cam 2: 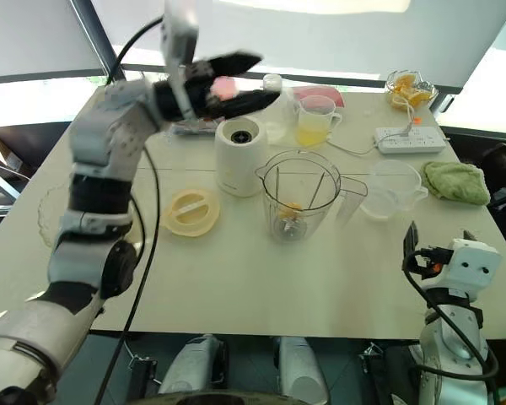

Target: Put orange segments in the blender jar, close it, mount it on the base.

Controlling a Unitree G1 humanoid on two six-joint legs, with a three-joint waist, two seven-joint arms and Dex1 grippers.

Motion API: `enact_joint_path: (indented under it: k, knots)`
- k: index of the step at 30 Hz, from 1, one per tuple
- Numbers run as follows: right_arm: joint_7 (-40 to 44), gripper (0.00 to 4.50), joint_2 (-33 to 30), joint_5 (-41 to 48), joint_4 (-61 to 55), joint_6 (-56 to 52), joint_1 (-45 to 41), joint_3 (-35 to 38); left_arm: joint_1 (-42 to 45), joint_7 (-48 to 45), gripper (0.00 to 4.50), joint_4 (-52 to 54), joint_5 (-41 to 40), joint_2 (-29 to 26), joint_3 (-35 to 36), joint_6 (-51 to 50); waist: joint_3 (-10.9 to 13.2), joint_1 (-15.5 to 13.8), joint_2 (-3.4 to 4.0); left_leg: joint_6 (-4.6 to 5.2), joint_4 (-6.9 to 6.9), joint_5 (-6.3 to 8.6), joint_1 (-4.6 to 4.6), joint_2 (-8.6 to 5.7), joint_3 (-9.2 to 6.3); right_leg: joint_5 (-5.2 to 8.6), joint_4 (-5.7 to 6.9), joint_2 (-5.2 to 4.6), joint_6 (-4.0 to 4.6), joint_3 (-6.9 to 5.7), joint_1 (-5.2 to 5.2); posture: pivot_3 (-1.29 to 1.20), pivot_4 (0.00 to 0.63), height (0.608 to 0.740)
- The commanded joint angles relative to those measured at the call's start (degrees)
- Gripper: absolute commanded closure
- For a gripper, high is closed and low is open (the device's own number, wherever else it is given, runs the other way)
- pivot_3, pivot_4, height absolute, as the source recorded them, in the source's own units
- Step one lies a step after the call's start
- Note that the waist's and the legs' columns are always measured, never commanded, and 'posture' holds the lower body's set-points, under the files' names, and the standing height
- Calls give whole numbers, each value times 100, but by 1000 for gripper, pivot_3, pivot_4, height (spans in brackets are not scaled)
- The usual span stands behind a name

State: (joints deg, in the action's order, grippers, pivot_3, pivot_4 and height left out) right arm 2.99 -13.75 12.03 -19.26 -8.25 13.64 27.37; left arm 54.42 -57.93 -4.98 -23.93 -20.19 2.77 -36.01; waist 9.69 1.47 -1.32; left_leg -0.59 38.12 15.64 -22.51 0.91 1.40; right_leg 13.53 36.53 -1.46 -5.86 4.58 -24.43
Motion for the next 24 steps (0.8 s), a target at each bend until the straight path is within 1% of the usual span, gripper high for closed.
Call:
enact_joint_path:
  k: [1,5,7,10,15,24]
  knots:
    - [-12,0,-265,7,392,58,-396,202,-572,-100,89,1384,-656,-552,160,-781,0,2,0,-2,5,-1,2,0,0,1,5,-2,2,0,1,0,150,740]
    - [220,0,-555,87,983,75,-811,171,-1289,70,89,2299,-1241,-1092,371,-1464,-2,26,5,-4,12,-3,12,-1,5,12,8,-9,22,10,12,0,150,740]
    - [343,0,-674,141,1248,101,-978,180,-1485,176,89,2563,-1436,-1267,417,-1661,-2,33,5,-4,16,-4,13,-2,4,12,9,-10,23,9,16,0,150,740]
    - [608,0,-916,116,2027,182,-1505,40,-1904,224,89,2852,-1546,-1646,480,-1761,-3,107,7,-4,15,-4,17,-4,7,12,8,-10,23,12,19,0,150,740]
    - [829,0,-1179,-8,3180,569,-2125,-66,-2174,464,89,2936,-1559,-1836,464,-1666,-2,119,7,-4,14,-4,19,-3,6,11,13,-5,21,10,18,0,150,740]
    - [1092,0,-1452,-202,4756,1171,-2974,-356,-2311,583,89,2923,-1527,-1983,313,-1483,-1,128,7,-4,13,-4,19,-4,9,10,10,-6,20,11,18,0,150,740]
